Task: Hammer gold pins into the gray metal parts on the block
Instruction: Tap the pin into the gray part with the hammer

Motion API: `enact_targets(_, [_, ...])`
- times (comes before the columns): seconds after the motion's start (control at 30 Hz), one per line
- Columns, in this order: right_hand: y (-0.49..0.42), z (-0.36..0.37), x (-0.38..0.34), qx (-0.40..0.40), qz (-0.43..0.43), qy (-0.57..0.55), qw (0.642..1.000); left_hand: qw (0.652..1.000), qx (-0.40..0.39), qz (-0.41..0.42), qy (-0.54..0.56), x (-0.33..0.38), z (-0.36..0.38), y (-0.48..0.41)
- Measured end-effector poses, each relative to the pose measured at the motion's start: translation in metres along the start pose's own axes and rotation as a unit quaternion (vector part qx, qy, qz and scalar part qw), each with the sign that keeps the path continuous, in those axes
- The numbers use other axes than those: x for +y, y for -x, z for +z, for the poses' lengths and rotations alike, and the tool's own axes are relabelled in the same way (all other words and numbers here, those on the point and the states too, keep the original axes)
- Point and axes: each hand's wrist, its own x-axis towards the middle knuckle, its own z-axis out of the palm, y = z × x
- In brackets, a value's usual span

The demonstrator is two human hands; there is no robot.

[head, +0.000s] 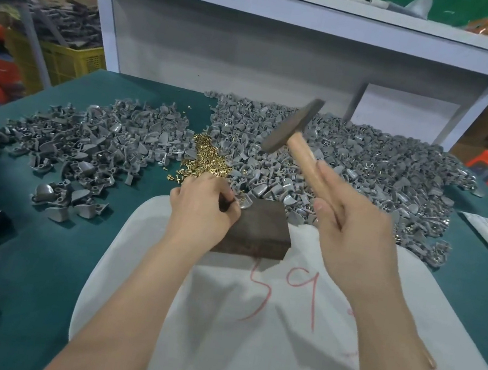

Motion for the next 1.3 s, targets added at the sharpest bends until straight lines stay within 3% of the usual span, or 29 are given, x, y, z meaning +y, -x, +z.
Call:
enact_targets(0.07, [0.006, -0.007, -0.007, -0.002, -0.038, 0.001, 0.999, 1.0, 0.002, 0.004, 0.022, 0.001, 0.0, 0.001])
enact_targets(0.17, [0.012, -0.012, -0.009, -0.14, -0.038, 0.096, 0.985, 1.0, -0.008, 0.001, 0.012, 0.003, -0.003, 0.001])
enact_targets(0.2, [0.012, -0.013, -0.009, -0.152, -0.026, 0.117, 0.981, 1.0, -0.008, 0.001, 0.013, 0.003, -0.003, 0.002])
enact_targets(0.37, [0.009, -0.015, -0.012, 0.021, -0.061, 0.033, 0.997, 1.0, -0.006, 0.003, 0.016, 0.004, -0.004, 0.002])
enact_targets(0.5, [0.015, -0.01, -0.011, -0.136, -0.03, 0.117, 0.983, 1.0, -0.016, 0.001, 0.0, 0.006, -0.007, 0.002])
enact_targets(0.57, [0.014, -0.008, -0.012, -0.112, -0.03, 0.143, 0.983, 1.0, -0.013, 0.001, 0.002, 0.005, -0.007, 0.003])
enact_targets(0.67, [0.015, -0.007, -0.012, 0.01, -0.06, 0.054, 0.997, 1.0, 0.002, 0.009, 0.019, 0.006, -0.005, 0.003])
enact_targets(0.7, [0.015, -0.007, -0.012, 0.017, -0.068, 0.027, 0.997, 1.0, 0.001, 0.007, 0.017, 0.006, -0.005, 0.003])
enact_targets(0.77, [0.018, -0.006, -0.014, -0.065, -0.078, 0.042, 0.994, 1.0, -0.001, 0.007, 0.006, 0.004, -0.006, 0.002])
enact_targets(0.83, [0.018, -0.009, -0.011, -0.146, -0.049, 0.09, 0.984, 1.0, -0.008, 0.007, -0.008, 0.004, -0.006, 0.001])
enact_targets(0.93, [0.006, -0.011, 0.0, -0.146, -0.023, 0.128, 0.981, 1.0, -0.014, 0.002, -0.02, 0.004, -0.004, 0.0])
enact_targets(1.03, [-0.007, 0.004, 0.009, -0.102, -0.011, 0.07, 0.992, 1.0, -0.007, 0.006, -0.021, 0.004, -0.003, 0.0])
enact_targets(1.2, [-0.036, 0.047, 0.035, -0.148, 0.174, -0.076, 0.971, 1.0, -0.013, 0.006, -0.007, 0.003, -0.005, 0.0])
enact_targets(1.3, [-0.037, 0.055, 0.042, -0.191, 0.207, -0.008, 0.959, 1.0, -0.011, 0.008, 0.007, 0.003, -0.005, 0.0])
